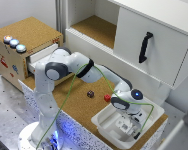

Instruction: Go towards the drawer and store the yellow object

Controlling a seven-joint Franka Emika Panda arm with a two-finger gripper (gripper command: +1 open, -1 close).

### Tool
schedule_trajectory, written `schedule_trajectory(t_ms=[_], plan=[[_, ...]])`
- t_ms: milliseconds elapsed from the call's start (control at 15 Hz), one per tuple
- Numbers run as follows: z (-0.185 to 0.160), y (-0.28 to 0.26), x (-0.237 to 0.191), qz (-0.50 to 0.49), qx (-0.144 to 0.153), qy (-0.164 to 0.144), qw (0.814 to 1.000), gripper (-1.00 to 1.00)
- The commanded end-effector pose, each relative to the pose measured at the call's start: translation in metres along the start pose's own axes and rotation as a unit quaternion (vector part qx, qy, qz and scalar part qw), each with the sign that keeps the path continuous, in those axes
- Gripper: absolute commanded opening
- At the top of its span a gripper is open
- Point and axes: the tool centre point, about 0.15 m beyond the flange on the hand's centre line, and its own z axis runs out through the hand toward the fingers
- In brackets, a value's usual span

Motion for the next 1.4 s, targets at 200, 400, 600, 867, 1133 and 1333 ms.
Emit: schedule_trajectory(t_ms=[200,400,600,867,1133,1333], plan=[[-0.073,-0.029,0.009,0.010,-0.031,0.058,0.998,-1.00],[-0.100,-0.064,0.019,0.002,-0.023,0.085,0.996,-1.00],[-0.115,-0.110,0.037,-0.017,-0.016,0.106,0.994,-1.00],[-0.136,-0.172,0.061,-0.010,-0.021,0.128,0.991,-1.00],[-0.141,-0.236,0.077,-0.012,-0.028,0.129,0.991,-1.00],[-0.139,-0.281,0.082,-0.030,-0.031,0.121,0.992,-1.00]])
